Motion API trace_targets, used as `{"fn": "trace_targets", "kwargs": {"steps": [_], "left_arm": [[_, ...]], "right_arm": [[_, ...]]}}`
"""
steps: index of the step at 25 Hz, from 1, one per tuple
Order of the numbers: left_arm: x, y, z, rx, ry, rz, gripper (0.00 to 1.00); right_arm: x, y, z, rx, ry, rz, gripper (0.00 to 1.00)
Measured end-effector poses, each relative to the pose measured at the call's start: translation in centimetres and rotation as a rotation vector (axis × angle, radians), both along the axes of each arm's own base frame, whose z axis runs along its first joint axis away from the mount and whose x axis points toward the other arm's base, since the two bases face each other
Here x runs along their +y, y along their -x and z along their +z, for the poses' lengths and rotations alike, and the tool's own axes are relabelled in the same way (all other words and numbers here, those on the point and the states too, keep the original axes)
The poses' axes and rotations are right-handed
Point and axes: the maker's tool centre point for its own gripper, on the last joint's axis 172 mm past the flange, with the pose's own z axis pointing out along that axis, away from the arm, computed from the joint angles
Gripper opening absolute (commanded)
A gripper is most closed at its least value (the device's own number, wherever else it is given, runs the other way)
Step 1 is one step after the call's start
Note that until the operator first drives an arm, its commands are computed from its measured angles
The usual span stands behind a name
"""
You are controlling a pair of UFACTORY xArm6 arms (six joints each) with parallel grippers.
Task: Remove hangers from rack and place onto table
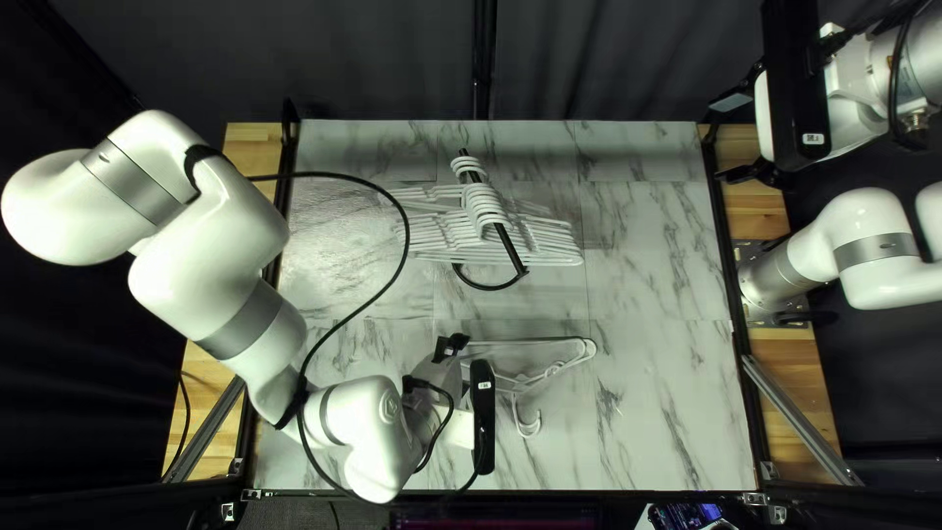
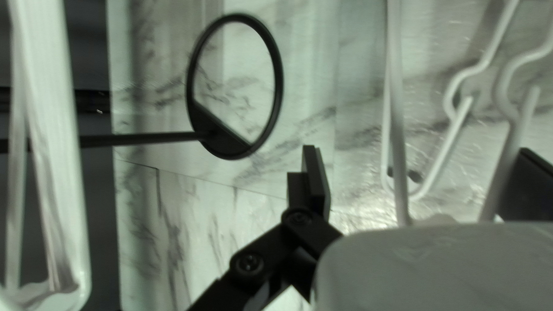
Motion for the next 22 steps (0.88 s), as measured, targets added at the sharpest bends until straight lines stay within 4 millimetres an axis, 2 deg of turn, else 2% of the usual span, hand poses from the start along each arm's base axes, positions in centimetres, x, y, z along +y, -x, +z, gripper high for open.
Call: {"fn": "trace_targets", "kwargs": {"steps": [8, 12, 15, 17, 22], "left_arm": [[-2.1, 1.0, 1.3, -0.073, 0.053, -0.008, 1.0], [-2.8, 1.6, 4.0, -0.117, 0.039, -0.038, 1.0], [-2.5, 2.2, 7.9, -0.119, 0.041, -0.067, 1.0], [-1.8, 2.6, 11.4, -0.108, 0.056, -0.086, 1.0], [1.8, 4.1, 20.4, -0.075, 0.117, -0.099, 1.0]], "right_arm": [[0.0, 0.0, 0.0, 0.0, 0.0, 0.0, 1.0], [0.0, 0.0, 0.0, 0.0, 0.0, 0.0, 1.0], [0.0, 0.0, 0.0, 0.0, 0.0, 0.0, 1.0], [0.0, 0.0, 0.0, 0.0, 0.0, 0.0, 1.0], [0.0, 0.0, 0.0, 0.0, 0.0, 0.0, 1.0]]}}
